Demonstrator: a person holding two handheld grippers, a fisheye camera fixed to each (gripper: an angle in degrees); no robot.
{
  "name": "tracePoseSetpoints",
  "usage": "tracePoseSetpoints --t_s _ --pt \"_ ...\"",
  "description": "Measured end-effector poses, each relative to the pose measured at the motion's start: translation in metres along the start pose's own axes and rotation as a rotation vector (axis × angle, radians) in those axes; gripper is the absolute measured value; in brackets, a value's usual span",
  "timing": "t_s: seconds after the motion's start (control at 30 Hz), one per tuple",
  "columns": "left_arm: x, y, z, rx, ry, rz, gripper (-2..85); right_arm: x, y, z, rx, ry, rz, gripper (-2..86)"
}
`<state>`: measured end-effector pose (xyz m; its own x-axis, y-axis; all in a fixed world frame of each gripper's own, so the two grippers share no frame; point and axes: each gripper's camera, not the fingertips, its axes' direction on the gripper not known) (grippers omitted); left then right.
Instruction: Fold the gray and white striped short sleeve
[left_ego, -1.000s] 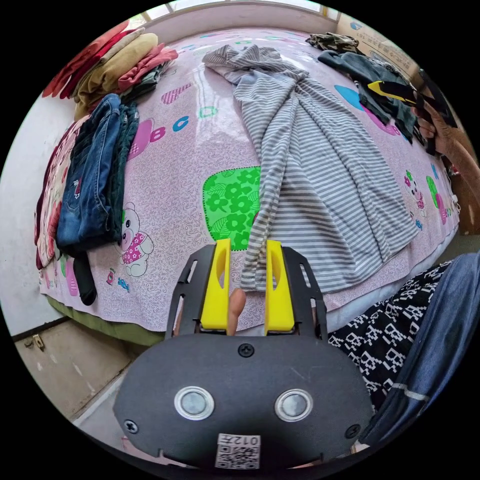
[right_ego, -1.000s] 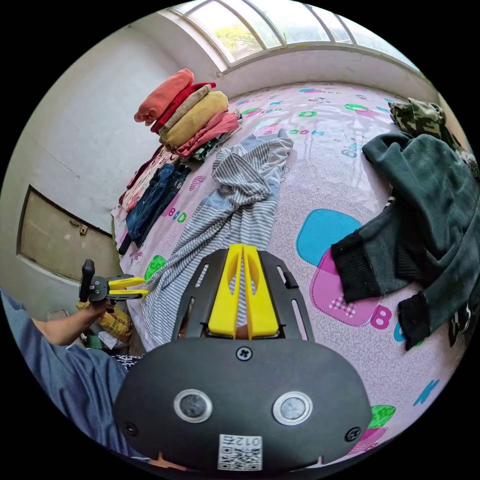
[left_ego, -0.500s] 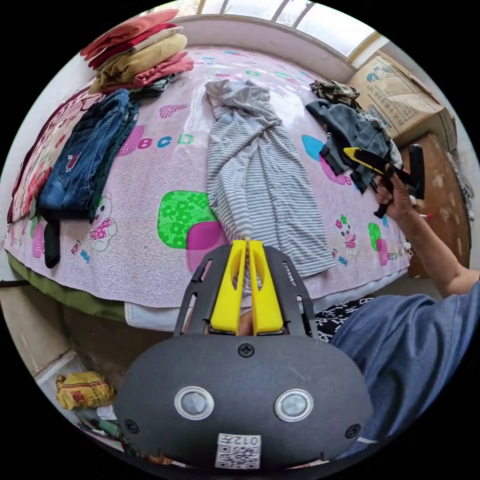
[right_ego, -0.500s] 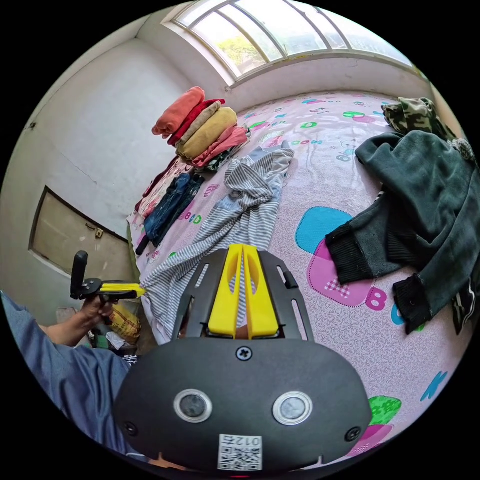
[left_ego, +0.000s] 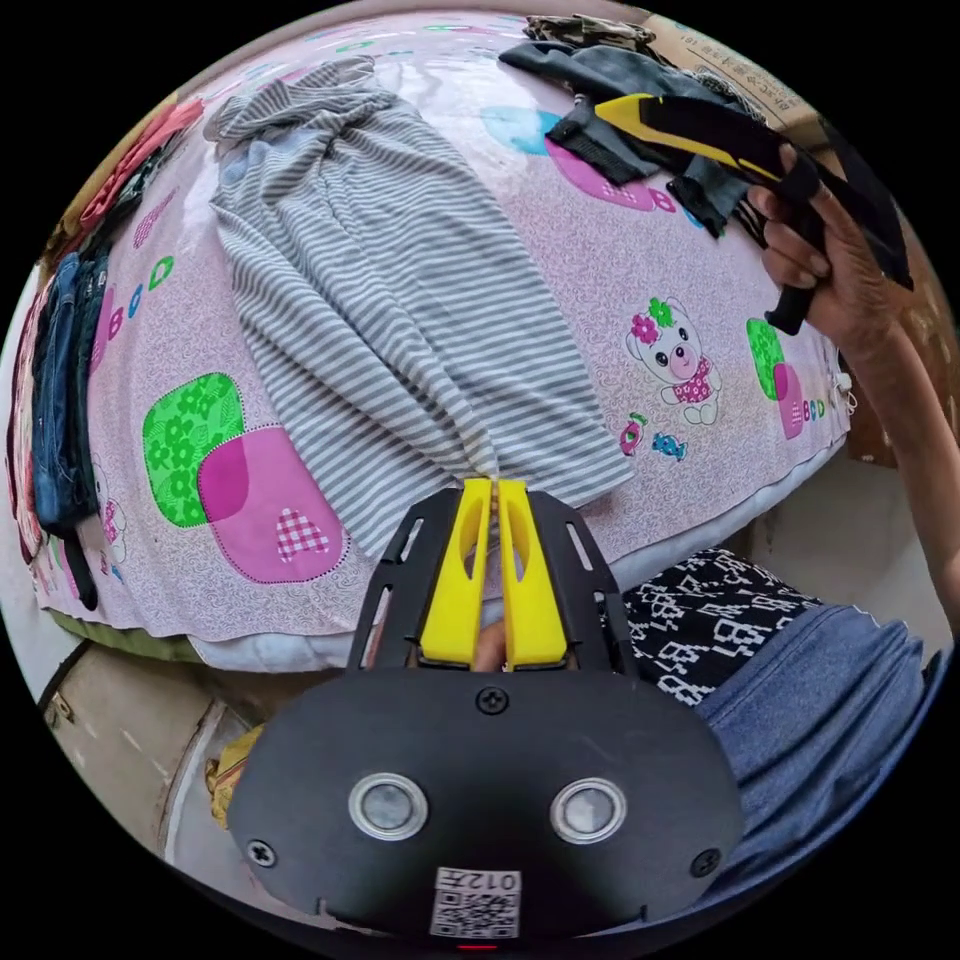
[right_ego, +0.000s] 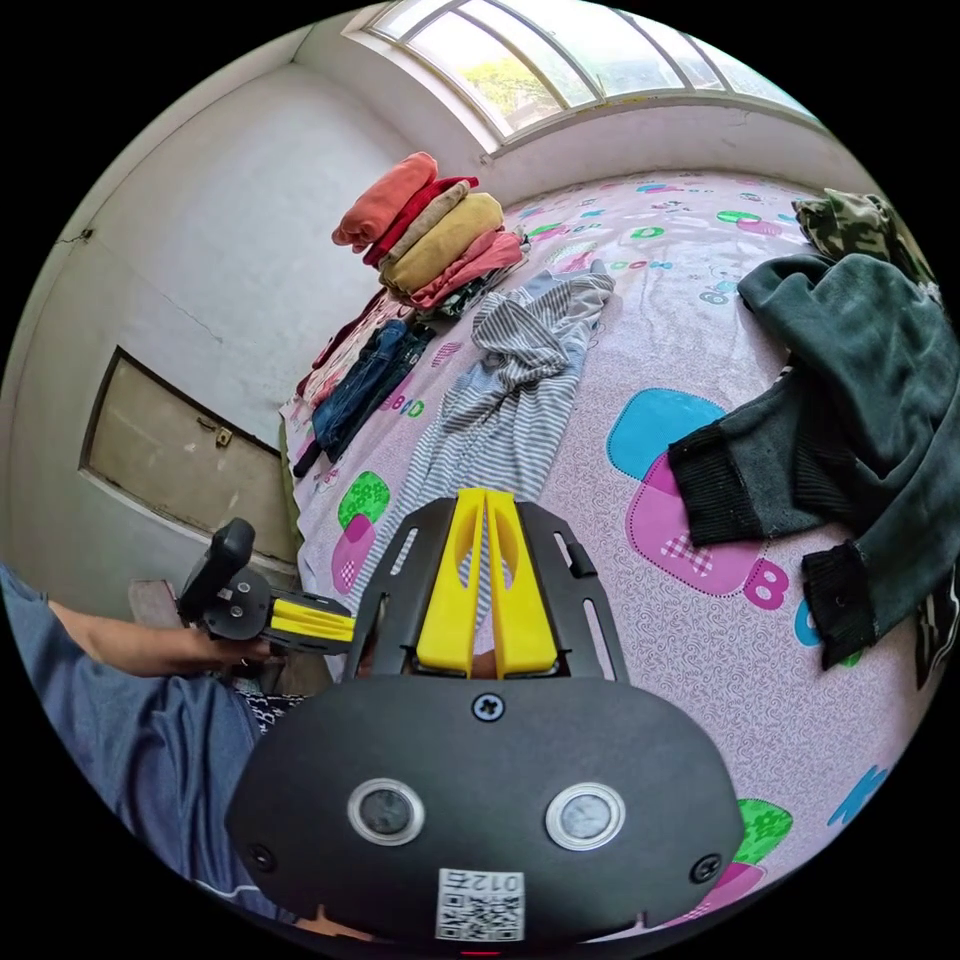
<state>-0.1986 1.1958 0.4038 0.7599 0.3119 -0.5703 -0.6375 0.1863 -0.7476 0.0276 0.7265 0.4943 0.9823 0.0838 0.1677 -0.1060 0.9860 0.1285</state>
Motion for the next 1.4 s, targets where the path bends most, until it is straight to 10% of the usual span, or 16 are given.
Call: tracePoseSetpoints --t_s 0.23,0.53,1.03,1.4 --pt "-0.029 -0.013 0.002 -0.089 0.270 0.187 15.5 -0.023 -0.037 0.028 0.009 0.036 0.009 0.2" --pt "-0.130 -0.028 -0.017 0.105 0.713 0.250 10.4 -0.102 -0.194 0.141 -0.091 0.246 -0.296 4.9" --pt "-0.177 -0.071 0.031 0.006 0.727 0.363 7.3 -0.147 -0.378 0.333 -0.480 0.427 -0.680 1.9" --pt "-0.186 -0.087 0.057 -0.079 0.739 0.362 7.0 -0.003 -0.427 0.285 -0.372 0.386 -0.052 1.8"
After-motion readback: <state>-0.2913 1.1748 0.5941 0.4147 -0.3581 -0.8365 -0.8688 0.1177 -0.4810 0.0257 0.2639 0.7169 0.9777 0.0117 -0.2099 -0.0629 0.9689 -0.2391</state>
